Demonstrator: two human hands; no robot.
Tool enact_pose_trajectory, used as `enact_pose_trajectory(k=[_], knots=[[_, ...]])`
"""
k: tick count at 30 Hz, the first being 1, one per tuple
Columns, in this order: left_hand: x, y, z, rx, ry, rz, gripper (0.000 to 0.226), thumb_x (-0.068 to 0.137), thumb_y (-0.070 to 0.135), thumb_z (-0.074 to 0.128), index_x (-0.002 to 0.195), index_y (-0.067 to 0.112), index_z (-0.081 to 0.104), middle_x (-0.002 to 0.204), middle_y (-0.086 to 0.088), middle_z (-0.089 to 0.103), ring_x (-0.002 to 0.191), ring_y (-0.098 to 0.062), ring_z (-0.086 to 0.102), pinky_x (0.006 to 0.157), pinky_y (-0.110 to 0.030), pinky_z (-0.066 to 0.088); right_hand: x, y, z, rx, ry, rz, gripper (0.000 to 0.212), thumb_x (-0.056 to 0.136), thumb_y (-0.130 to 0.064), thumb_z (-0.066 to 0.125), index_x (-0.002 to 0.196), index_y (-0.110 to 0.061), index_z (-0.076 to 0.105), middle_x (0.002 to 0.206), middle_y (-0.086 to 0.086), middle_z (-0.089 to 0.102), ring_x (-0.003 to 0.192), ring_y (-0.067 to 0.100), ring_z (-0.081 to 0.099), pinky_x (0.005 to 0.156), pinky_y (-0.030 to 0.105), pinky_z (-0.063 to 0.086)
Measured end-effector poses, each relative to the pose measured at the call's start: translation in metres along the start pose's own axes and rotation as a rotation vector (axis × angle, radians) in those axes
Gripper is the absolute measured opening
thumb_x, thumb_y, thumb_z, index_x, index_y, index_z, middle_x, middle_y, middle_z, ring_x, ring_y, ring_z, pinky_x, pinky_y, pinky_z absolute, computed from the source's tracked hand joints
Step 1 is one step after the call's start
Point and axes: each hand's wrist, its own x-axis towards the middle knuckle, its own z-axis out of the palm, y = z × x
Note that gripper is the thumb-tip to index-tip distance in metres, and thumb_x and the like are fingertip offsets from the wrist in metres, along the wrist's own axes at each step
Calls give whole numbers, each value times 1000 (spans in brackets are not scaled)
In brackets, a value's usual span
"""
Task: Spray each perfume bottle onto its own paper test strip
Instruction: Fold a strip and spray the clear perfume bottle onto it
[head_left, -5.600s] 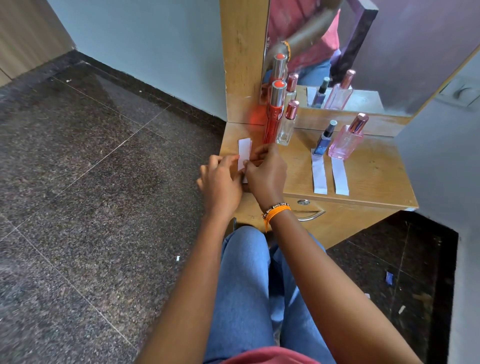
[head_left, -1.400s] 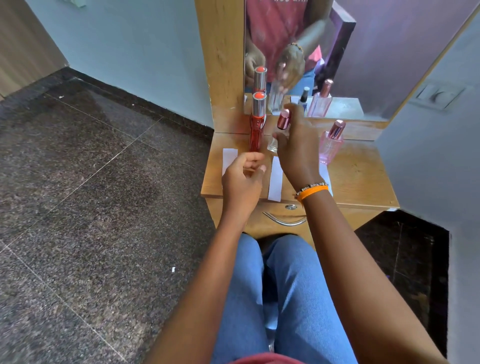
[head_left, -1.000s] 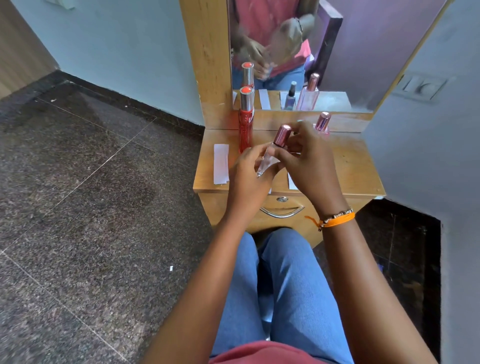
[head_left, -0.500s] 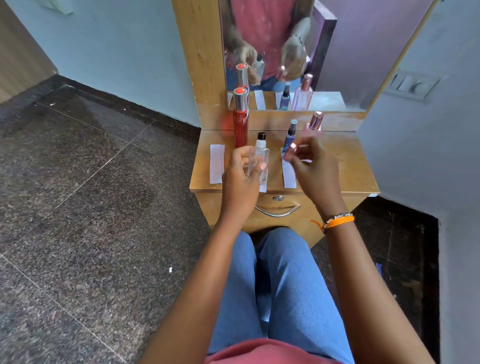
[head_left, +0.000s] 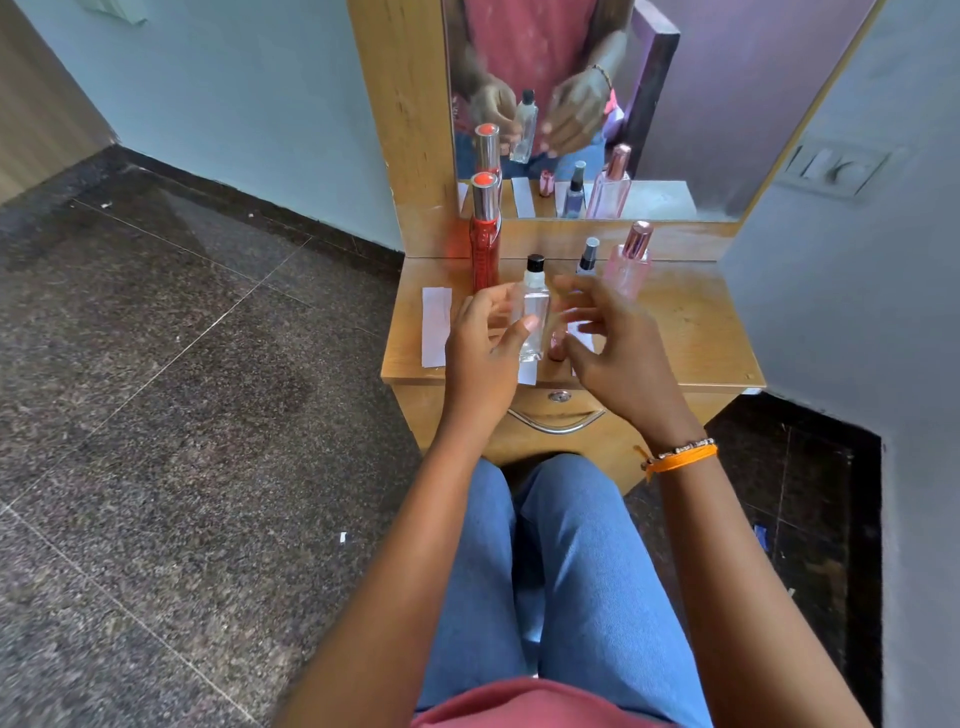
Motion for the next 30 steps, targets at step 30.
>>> enact_pose_trajectory(k=[30], knots=[[16,-26,21,821,-84,76,37,89,8,54,125,18,51,120,-7,53,107,-29,44,88,-37,37,-7,7,-9,314,-69,121,61,82,0,58,130,-24,28,103,20,60,89,36,61,83,51,53]])
